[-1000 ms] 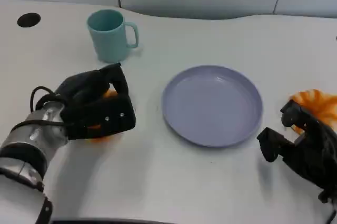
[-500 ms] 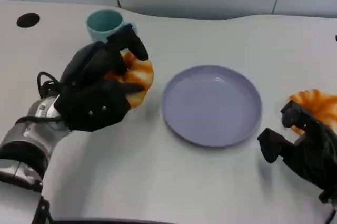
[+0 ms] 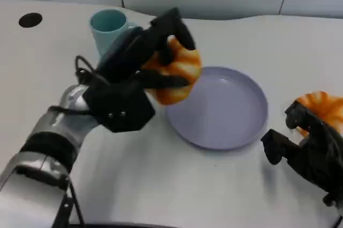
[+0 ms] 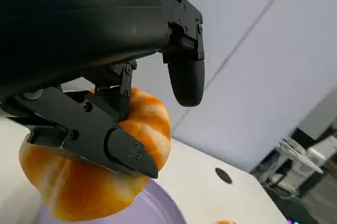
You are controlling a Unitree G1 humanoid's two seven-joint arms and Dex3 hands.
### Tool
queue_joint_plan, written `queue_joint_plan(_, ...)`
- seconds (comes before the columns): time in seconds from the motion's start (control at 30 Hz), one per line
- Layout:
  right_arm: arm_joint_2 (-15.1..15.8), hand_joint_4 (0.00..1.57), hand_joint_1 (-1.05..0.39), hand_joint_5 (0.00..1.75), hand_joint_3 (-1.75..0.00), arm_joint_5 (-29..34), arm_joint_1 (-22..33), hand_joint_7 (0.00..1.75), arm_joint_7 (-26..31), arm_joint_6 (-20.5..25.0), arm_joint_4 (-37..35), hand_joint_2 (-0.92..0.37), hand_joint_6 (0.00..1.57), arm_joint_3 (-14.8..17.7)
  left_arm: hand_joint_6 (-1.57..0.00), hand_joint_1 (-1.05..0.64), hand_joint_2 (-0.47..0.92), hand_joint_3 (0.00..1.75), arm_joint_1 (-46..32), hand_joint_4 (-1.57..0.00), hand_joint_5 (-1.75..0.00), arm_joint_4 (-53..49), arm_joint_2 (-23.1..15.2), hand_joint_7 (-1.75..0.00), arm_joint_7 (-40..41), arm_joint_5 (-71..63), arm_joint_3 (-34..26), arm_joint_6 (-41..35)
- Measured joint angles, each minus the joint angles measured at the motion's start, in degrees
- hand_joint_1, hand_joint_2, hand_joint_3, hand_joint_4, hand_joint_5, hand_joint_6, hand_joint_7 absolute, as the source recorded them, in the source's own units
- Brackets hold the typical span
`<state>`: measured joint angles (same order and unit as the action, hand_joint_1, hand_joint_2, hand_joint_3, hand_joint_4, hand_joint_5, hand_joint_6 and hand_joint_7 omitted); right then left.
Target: Grasp the bread from the table and place it into the plate.
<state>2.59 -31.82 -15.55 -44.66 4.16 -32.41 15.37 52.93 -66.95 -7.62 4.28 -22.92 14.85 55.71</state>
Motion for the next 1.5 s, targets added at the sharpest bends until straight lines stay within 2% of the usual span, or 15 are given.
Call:
queue_joint_plan(0.17, -0.1, 0.92, -0.41, 1.75, -0.01, 0.0, 0.1, 1.75, 0.0, -0.2, 0.3, -0.89, 0.65, 0.0, -0.9, 0.1, 0.77, 0.0, 2.4, -1.14, -1.75, -0.3, 2.4, -1.75, 3.5, -3.3, 1.5, 1.2)
queue_joint_plan(0.4, -0.3, 0.91, -0.41, 1.75, 0.0, -0.1, 0.5, 1.75, -0.1, -0.3, 1.4, -0.88, 0.65, -0.1, -0.9, 0.14, 0.75, 0.01, 5.9, -1.13, -1.75, -3.7, 5.6, -1.75, 9.2, -8.1, 4.7, -4.4)
queue_joint_plan(0.47, -0.3, 0.91, -0.4, 1.75, 0.0, -0.1, 0.6, 1.75, -0.1, -0.1, 1.7, -0.87, 0.65, -0.1, -0.83, -0.02, 0.73, 0.01, 7.0, -1.04, -1.75, -4.2, 6.1, -1.75, 9.9, -8.6, 5.2, -5.6)
queue_joint_plan(0.5, -0.3, 0.91, -0.4, 1.75, 0.0, -0.1, 0.6, 1.75, -0.1, 0.1, 1.8, -0.87, 0.65, -0.1, -0.78, -0.12, 0.73, 0.0, 7.3, -0.93, -1.74, -4.7, 6.2, -1.72, 9.8, -8.4, 5.2, -6.3)
queue_joint_plan(0.53, -0.3, 0.9, -0.4, 1.75, 0.0, -0.2, 0.6, 1.75, -0.1, 0.2, 1.9, -0.87, 0.65, 0.0, -0.68, -0.33, 0.76, 0.01, 7.5, -0.72, -1.6, -5.1, 6.4, -1.36, 8.8, -7.7, 4.8, -6.9)
queue_joint_plan(0.57, -0.3, 0.9, -0.4, 1.75, 0.0, -0.2, 0.6, 1.75, -0.1, 0.3, 1.9, -0.87, 0.65, 0.0, -0.68, -0.41, 0.77, 0.0, 7.6, -0.65, -1.55, -5.6, 6.5, -1.19, 6.9, -7.1, 4.4, -7.5)
queue_joint_plan(0.63, -0.3, 0.9, -0.4, 1.75, 0.0, -0.3, 0.6, 1.75, -0.1, 0.7, 2.0, -0.87, 0.65, 0.0, -0.57, -0.66, 0.87, 0.03, 7.6, -0.35, -1.04, -6.1, 6.5, -0.56, 3.2, -6.4, 4.3, -9.2)
queue_joint_plan(0.67, -0.3, 0.9, -0.4, 1.75, -0.01, -0.3, 0.6, 1.75, -0.1, 0.9, 2.0, -0.88, 0.64, 0.0, -0.48, -0.77, 0.9, 0.12, 7.6, -0.21, -0.82, -6.2, 6.3, -0.3, 1.6, -6.3, 4.3, -10.0)
queue_joint_plan(0.77, -0.3, 0.89, -0.4, 1.75, -0.01, -0.3, 0.6, 1.75, -0.2, 0.9, 2.2, -0.89, 0.63, 0.0, -0.3, -0.96, 0.92, 0.36, 7.7, -0.02, -0.52, -6.1, 5.5, -0.05, -3.1, -5.8, 4.4, -11.5)
queue_joint_plan(0.97, -0.3, 0.89, -0.4, 1.75, -0.01, -0.4, 0.6, 1.75, -0.5, 1.1, 2.3, -0.88, 0.63, 0.0, -0.12, -1.05, 0.92, 0.55, 7.4, 0.0, -0.24, -5.4, 4.5, 0.0, -12.3, -0.7, 2.1, -10.1)
queue_joint_plan(1.03, -0.4, 0.89, -0.4, 1.75, -0.01, -0.3, 0.7, 1.75, -0.3, 1.1, 2.5, -0.88, 0.63, -0.1, -0.09, -1.05, 0.92, 0.57, 6.7, 0.0, -0.19, -4.8, 4.7, 0.0, -18.2, 4.0, -0.5, -8.7)
queue_joint_plan(1.1, -0.4, 0.9, -0.41, 1.75, 0.0, -0.3, 0.8, 1.75, -0.2, 1.1, 2.8, -0.88, 0.65, -0.1, -0.02, -1.05, 0.92, 0.63, 5.4, 0.0, -0.05, -4.3, 5.2, 0.0, -25.1, 9.8, -4.0, -8.0)
queue_joint_plan(1.2, -0.4, 0.91, -0.4, 1.75, -0.01, -0.2, 0.9, 1.75, 0.2, 1.1, 3.0, -0.89, 0.66, -0.1, 0.0, -1.05, 0.92, 0.61, 3.3, 0.0, 0.0, -3.5, 5.8, 0.0, -36.2, 18.6, -9.4, -8.2)
queue_joint_plan(1.33, -0.4, 0.92, -0.4, 1.75, 0.0, -0.3, 0.9, 1.75, 0.1, 1.1, 3.0, -0.89, 0.66, -0.1, 0.0, -1.05, 0.92, 0.54, 1.9, 0.0, 0.0, -2.4, 5.7, 0.0, -52.2, 30.9, -17.4, -15.1)
queue_joint_plan(1.5, -0.4, 0.9, -0.4, 1.75, -0.01, -0.4, 0.9, 1.75, -0.5, 1.1, 2.7, -0.89, 0.64, 0.0, 0.0, -1.05, 0.92, 0.52, -0.5, 0.0, 0.0, -1.6, 4.2, 0.0, -64.3, 44.5, -28.6, -32.8)
